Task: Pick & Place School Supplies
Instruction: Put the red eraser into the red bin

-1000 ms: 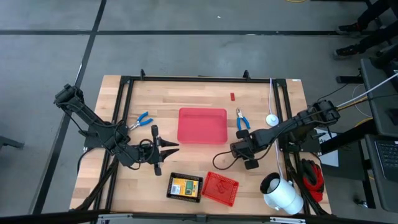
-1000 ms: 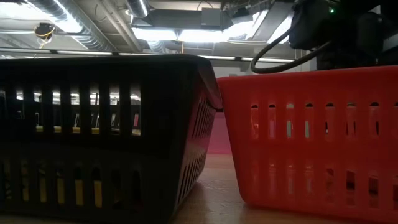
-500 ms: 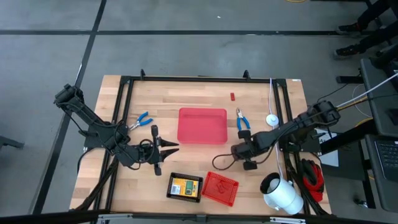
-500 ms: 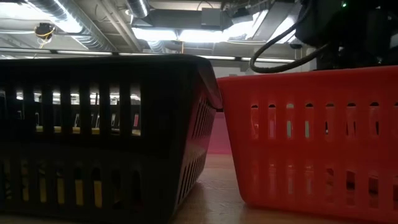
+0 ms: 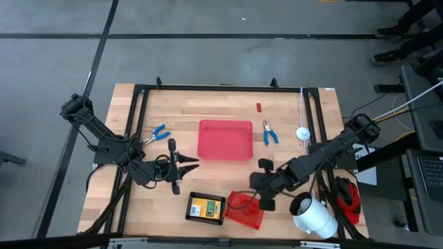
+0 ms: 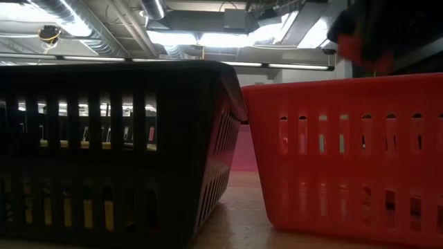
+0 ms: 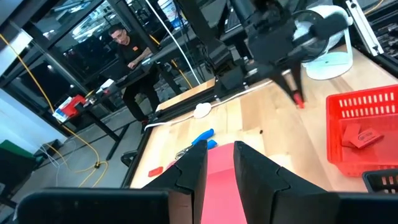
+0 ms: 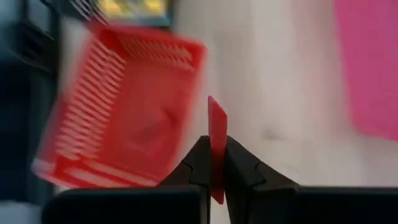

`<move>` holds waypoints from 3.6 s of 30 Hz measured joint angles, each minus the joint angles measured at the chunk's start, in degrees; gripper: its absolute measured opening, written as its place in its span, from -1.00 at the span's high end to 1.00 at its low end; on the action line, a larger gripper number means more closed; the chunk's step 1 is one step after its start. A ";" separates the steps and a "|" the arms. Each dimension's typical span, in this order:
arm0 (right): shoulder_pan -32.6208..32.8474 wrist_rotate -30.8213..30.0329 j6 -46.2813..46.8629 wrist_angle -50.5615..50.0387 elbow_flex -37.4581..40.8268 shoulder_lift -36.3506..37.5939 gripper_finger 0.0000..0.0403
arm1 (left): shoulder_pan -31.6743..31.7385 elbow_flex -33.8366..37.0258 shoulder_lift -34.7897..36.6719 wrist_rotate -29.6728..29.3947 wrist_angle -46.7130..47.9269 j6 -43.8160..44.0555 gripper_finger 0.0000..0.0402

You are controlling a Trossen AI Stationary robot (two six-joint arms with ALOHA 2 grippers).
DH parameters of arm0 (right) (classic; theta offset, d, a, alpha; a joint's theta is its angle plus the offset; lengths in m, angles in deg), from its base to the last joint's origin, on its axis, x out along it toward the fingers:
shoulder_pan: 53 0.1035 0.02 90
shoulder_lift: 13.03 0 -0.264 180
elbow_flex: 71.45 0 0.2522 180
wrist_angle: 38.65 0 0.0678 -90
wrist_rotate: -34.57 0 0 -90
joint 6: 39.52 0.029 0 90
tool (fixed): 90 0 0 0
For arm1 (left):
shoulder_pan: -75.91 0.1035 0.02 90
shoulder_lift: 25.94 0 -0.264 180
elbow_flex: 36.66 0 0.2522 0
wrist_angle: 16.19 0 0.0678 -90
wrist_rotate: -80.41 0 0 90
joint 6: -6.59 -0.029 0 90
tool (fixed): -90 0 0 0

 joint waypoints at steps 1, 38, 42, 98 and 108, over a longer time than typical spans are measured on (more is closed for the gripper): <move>0.09 1.54 1.48 2.01 -0.37 -0.04 0.91 | 0.00 0.00 0.00 0.00 -0.02 0.01 0.62; 2.36 11.88 10.24 17.27 -0.58 -12.95 0.18 | -0.11 0.00 0.00 0.17 0.20 0.47 0.62; 3.05 11.05 9.12 16.24 -1.21 -12.99 0.29 | -0.11 0.00 0.00 0.17 0.20 0.51 0.62; -71.11 13.03 -11.67 9.05 8.97 -4.89 0.35 | 8.26 2.67 0.50 -7.46 27.87 30.02 0.62; -72.15 13.18 -11.71 11.37 8.97 -6.68 0.35 | 8.28 2.67 0.50 -6.99 22.58 25.59 0.62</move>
